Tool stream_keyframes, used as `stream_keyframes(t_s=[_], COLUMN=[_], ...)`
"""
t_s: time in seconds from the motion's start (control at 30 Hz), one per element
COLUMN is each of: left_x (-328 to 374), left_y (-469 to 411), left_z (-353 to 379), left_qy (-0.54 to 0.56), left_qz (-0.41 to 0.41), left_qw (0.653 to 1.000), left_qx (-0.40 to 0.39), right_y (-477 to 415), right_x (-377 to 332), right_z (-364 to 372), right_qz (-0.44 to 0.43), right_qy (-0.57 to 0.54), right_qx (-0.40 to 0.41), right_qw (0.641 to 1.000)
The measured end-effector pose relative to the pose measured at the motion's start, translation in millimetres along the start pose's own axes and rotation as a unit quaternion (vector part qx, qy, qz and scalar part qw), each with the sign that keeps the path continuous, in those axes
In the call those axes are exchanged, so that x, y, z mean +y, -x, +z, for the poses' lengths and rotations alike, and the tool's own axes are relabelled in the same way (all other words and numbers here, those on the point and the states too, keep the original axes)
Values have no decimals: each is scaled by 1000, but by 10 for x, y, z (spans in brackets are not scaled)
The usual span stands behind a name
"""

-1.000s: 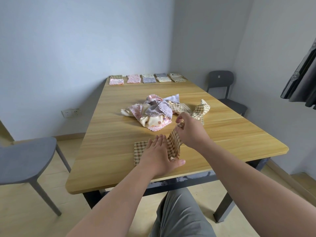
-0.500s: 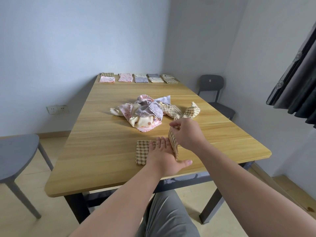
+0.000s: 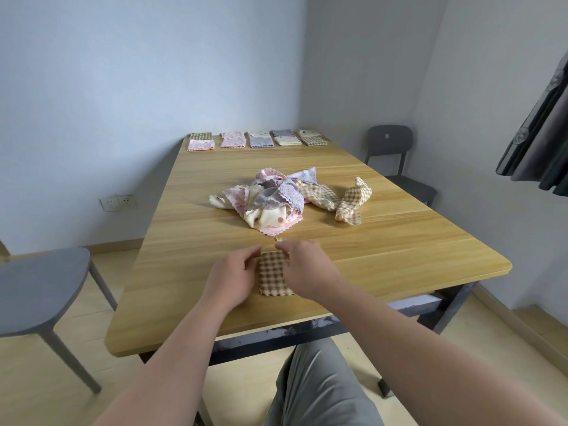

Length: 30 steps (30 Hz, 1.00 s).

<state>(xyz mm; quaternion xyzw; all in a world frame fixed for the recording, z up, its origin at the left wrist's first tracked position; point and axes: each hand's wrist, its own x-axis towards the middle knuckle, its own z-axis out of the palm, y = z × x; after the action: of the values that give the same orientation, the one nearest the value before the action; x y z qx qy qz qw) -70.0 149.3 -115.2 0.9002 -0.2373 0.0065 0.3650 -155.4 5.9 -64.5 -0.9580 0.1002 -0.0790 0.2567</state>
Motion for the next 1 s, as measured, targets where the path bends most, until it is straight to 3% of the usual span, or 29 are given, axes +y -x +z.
stream_keyframes(t_s=[0.4,0.77,0.87,0.93,1.0], left_x=[-54,-88,-91,-56,1], left_y=[-35,-31,-20,21,63], left_z=[14,2,-3,-2,26], left_qy=[6,20,33,32,-28], left_qz=[-9,10,19,59,150], left_qw=[1000,1000,999,997,988], left_qx=[12,18,30,34,-8], right_y=[-77,-95,-98,-95,-101], right_x=[-137,-88,-21,104,251], right_z=[291,325,185,105,73], right_qz=[-9,11,38,13,-15], right_qy=[13,-85,-131,-67,23], right_qx=[17,20,84,137,125], right_qw=[1000,996,987,988,992])
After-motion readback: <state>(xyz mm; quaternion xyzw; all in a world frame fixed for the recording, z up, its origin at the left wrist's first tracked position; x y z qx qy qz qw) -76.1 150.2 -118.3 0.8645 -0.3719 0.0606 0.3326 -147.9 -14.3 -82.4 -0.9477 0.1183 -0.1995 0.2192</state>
